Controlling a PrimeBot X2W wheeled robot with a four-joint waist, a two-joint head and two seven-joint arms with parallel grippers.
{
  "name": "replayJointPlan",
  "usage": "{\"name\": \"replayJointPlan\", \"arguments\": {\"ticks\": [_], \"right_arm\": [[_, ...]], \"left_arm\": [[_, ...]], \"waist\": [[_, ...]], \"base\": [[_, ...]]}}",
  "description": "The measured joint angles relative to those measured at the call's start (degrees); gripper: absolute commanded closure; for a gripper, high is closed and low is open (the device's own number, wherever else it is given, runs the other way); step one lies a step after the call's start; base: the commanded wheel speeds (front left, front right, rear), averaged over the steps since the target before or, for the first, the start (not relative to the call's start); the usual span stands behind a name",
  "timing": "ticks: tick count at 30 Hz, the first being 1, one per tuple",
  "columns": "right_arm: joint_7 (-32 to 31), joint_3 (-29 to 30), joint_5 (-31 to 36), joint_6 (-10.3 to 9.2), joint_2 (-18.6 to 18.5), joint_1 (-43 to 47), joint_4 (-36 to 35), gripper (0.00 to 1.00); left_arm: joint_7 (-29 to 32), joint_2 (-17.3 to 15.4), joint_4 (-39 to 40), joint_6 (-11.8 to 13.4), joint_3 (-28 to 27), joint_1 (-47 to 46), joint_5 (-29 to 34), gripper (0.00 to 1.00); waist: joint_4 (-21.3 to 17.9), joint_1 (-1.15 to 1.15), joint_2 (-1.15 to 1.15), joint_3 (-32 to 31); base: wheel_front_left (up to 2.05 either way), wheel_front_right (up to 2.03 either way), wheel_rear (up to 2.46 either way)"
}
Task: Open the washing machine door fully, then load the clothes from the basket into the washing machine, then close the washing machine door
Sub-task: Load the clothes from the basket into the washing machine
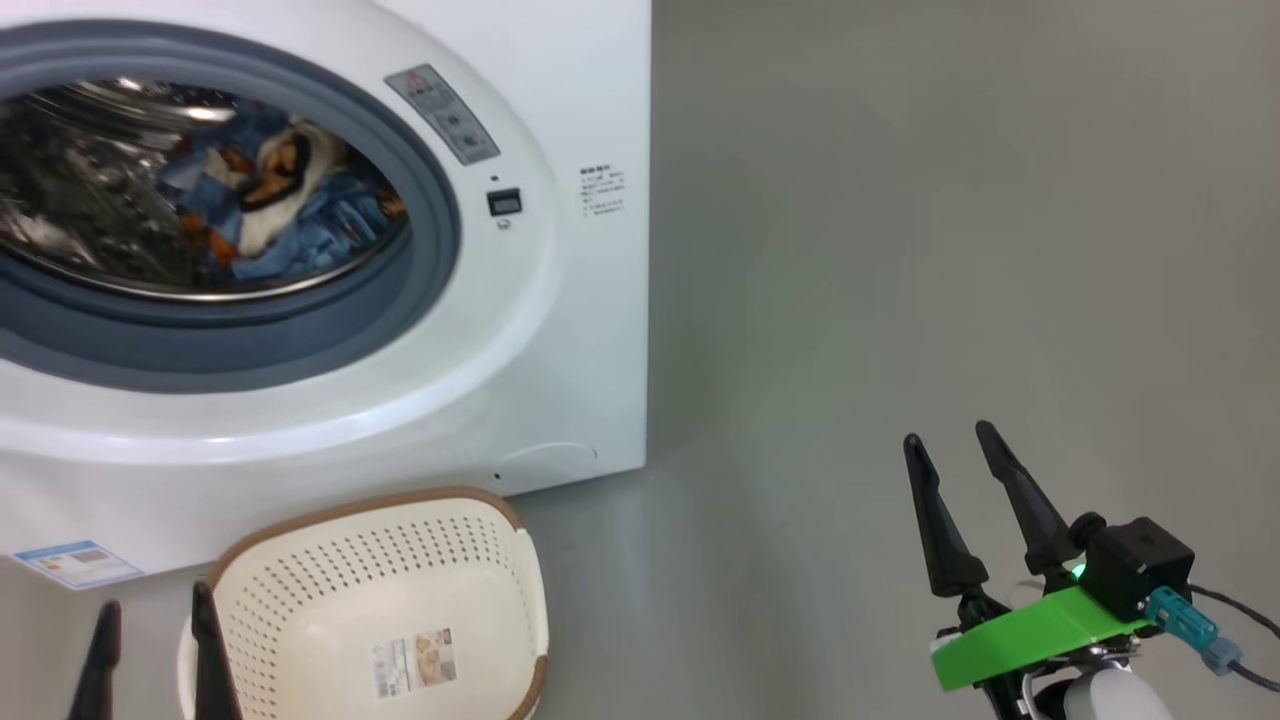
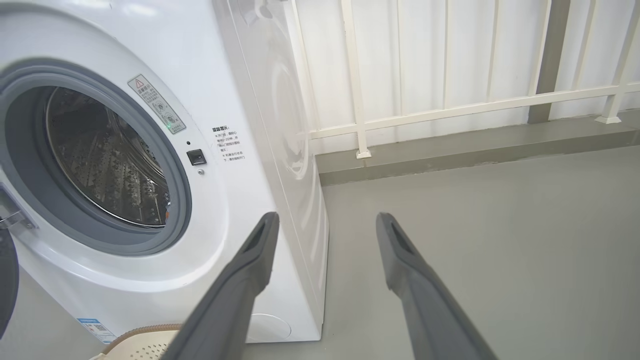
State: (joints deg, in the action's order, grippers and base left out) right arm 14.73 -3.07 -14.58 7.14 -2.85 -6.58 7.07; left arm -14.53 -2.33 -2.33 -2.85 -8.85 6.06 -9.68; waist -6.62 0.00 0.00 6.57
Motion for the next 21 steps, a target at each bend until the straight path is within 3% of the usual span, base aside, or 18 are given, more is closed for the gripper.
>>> {"name": "replayJointPlan", "arguments": {"ticks": [7,21], "right_arm": [[0.0,0.4,0.5,0.00,0.0,2.2,-0.4,0.00],[0.0,0.7,1.1,0.00,0.0,4.4,-0.9,0.00]], "left_arm": [[0.0,0.0,1.7,2.6,3.0,5.4,-0.6,0.00],[0.0,0.0,2.4,3.7,4.1,8.1,-0.5,0.00]], "waist": [[1.5,0.00,0.00,-3.2],[3.4,0.00,0.00,-6.0]], "base": [[0.00,0.00,0.00],[0.00,0.00,0.00]]}}
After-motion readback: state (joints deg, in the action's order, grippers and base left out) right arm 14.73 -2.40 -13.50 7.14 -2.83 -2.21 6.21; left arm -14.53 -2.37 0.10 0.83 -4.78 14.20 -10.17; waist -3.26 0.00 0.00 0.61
